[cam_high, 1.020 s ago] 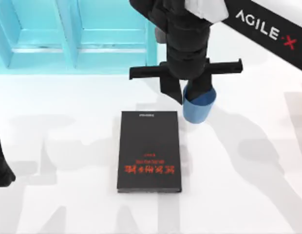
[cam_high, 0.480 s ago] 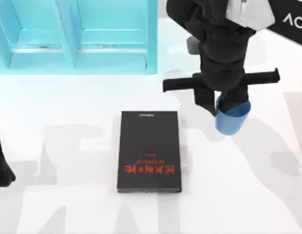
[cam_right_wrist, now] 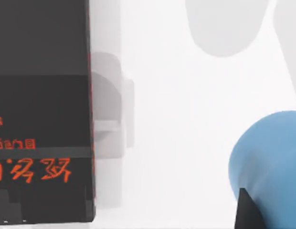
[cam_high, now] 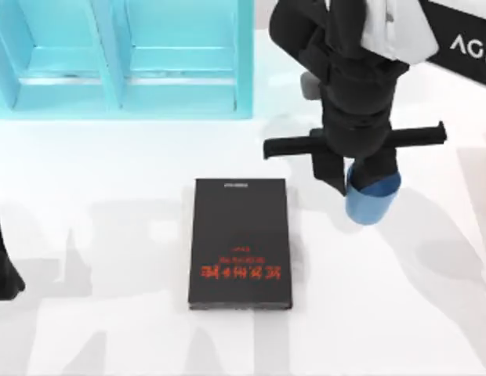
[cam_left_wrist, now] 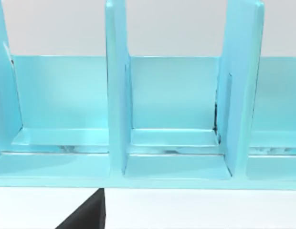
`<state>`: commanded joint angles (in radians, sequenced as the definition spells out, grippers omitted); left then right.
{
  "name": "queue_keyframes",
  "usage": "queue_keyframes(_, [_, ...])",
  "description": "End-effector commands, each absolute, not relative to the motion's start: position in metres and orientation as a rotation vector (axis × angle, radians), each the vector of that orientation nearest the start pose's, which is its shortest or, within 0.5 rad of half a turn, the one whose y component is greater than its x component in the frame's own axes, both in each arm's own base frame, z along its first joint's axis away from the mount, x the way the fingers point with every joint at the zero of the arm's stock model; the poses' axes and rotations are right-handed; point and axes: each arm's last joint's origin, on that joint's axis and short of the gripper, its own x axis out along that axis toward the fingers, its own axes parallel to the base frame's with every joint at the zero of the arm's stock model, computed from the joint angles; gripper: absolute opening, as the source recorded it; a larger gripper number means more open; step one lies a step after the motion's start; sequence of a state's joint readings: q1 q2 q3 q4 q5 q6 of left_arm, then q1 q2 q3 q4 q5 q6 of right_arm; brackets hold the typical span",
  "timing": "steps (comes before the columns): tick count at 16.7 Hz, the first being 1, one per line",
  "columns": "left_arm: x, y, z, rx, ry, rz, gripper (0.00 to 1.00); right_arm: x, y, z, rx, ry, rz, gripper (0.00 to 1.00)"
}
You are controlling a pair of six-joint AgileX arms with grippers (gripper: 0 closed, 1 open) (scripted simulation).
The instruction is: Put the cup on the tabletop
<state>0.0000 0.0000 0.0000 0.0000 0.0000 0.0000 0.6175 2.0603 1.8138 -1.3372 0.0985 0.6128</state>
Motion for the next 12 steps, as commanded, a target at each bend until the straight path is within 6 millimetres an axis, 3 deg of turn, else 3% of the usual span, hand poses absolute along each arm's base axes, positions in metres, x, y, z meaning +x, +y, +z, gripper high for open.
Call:
queue_keyframes(5, [0.106, -0.001, 0.160, 0.000, 0.000, 0.000, 1.00, 0.327, 0.223, 0.191, -0.071, 1.520, -0.058, 0.00])
queue_keyframes(10, [0.106, -0.001, 0.160, 0.000, 0.000, 0.000, 1.00, 0.327, 0.222, 0.188, -0.068, 1.518, -0.058, 0.00])
queue_keyframes(12, [0.106, -0.001, 0.160, 0.000, 0.000, 0.000, 1.00, 0.327, 0.222, 0.188, -0.068, 1.518, -0.058, 0.15])
